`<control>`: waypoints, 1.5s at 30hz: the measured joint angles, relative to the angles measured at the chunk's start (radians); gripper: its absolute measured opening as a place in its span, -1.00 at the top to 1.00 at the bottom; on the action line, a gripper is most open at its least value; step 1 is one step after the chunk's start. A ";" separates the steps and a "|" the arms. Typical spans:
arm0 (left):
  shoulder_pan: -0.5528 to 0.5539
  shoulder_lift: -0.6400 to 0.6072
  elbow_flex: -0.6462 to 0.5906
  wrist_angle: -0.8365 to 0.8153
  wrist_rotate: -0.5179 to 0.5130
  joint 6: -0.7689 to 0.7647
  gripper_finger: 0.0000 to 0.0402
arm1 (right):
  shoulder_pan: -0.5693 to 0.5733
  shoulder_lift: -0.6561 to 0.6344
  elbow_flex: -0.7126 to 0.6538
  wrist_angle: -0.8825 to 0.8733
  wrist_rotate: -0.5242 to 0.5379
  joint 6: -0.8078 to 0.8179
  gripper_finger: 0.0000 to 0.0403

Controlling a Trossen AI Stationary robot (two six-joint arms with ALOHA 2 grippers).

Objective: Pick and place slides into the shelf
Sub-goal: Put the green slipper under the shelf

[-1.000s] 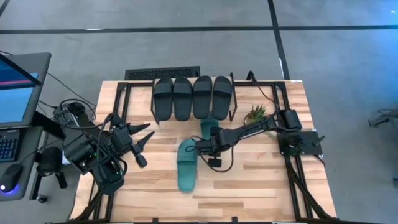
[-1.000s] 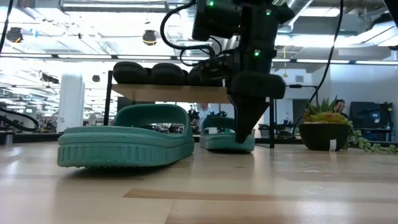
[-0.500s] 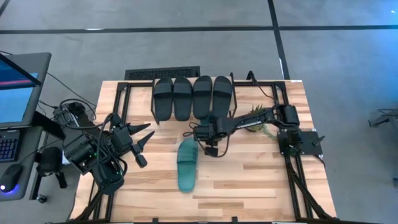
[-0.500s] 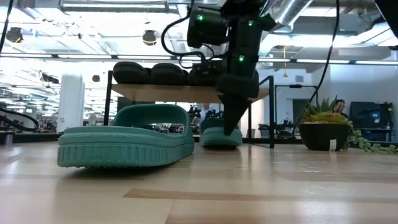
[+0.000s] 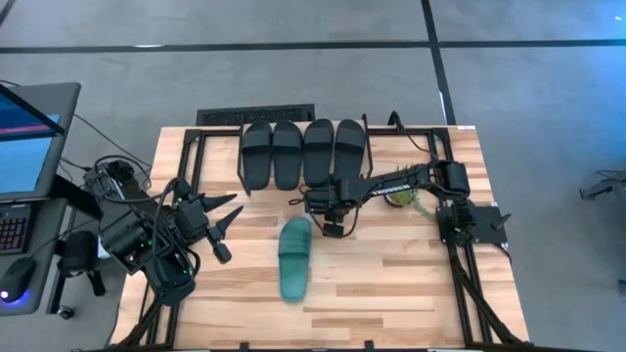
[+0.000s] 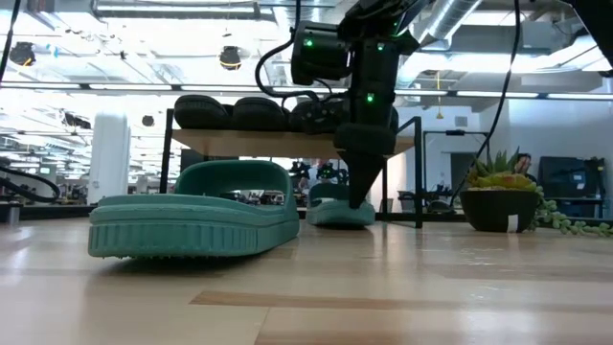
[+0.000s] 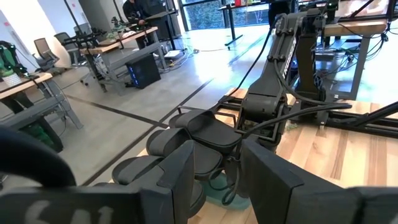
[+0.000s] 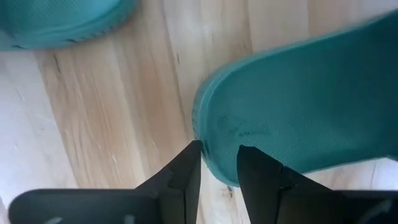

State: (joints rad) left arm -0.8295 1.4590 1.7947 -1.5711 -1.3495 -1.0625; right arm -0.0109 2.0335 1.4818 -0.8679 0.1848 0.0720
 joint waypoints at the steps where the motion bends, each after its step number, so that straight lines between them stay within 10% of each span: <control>1: 0.000 0.000 0.000 0.000 0.000 0.001 0.39 | 0.000 0.000 0.000 0.006 0.000 -0.002 0.54; 45: 0.000 0.000 0.000 0.007 0.000 -0.019 0.39 | 0.079 -0.031 0.000 0.049 -0.002 -0.099 0.54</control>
State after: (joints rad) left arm -0.8295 1.4590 1.7947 -1.5643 -1.3496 -1.0813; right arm 0.0683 2.0026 1.4818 -0.8185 0.1827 -0.0272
